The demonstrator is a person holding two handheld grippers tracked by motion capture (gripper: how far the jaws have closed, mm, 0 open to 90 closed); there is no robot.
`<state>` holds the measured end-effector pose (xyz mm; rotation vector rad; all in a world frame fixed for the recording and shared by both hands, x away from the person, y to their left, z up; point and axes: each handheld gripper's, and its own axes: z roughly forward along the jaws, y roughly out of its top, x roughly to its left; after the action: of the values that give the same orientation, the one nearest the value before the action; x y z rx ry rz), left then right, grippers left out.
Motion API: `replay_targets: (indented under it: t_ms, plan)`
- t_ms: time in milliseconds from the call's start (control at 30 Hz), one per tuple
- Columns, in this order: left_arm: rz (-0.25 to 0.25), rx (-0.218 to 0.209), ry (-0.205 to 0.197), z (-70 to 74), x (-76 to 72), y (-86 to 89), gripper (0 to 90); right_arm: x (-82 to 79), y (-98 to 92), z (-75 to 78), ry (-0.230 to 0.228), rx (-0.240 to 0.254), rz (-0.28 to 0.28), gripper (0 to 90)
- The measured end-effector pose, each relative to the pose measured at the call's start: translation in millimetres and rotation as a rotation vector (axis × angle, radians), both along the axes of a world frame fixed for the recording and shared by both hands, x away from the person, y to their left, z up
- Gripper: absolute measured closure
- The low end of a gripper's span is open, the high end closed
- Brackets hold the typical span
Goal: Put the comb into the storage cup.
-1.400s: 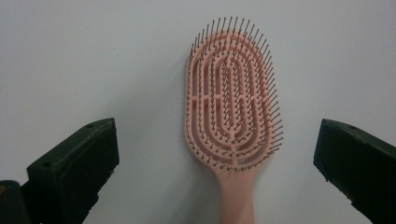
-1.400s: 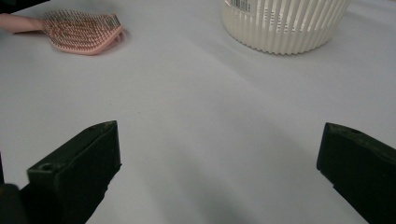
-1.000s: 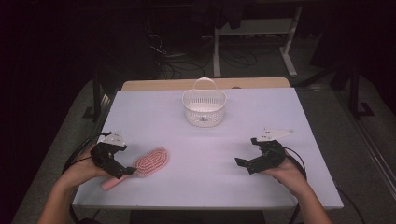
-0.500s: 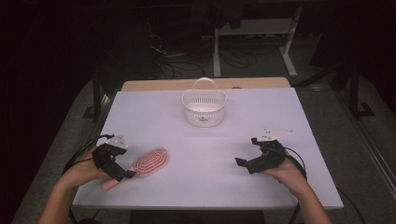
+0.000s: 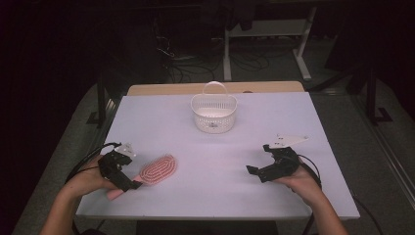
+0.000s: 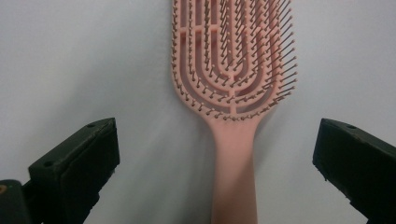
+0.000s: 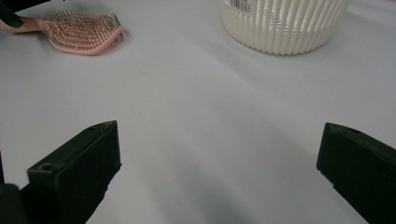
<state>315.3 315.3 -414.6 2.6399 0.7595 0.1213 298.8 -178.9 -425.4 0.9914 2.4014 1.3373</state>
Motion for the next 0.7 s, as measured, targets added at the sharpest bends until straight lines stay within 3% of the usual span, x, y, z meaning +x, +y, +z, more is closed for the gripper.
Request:
replay_targets:
  t_ms: [300,433,700]
  plan:
    - [0.005,0.020,0.012,2.0,-0.3,-0.4,6.6,-0.2,0.0,0.2,0.000,0.001,-0.001,0.0]
    - [0.004,0.024,0.025,2.6,-0.7,-1.0,14.8,-0.3,0.2,0.5,0.000,0.001,-0.002,0.0]
    - [0.005,0.041,0.037,4.3,-1.9,-3.4,18.5,-0.6,0.3,0.9,-0.001,0.003,-0.002,0.0]
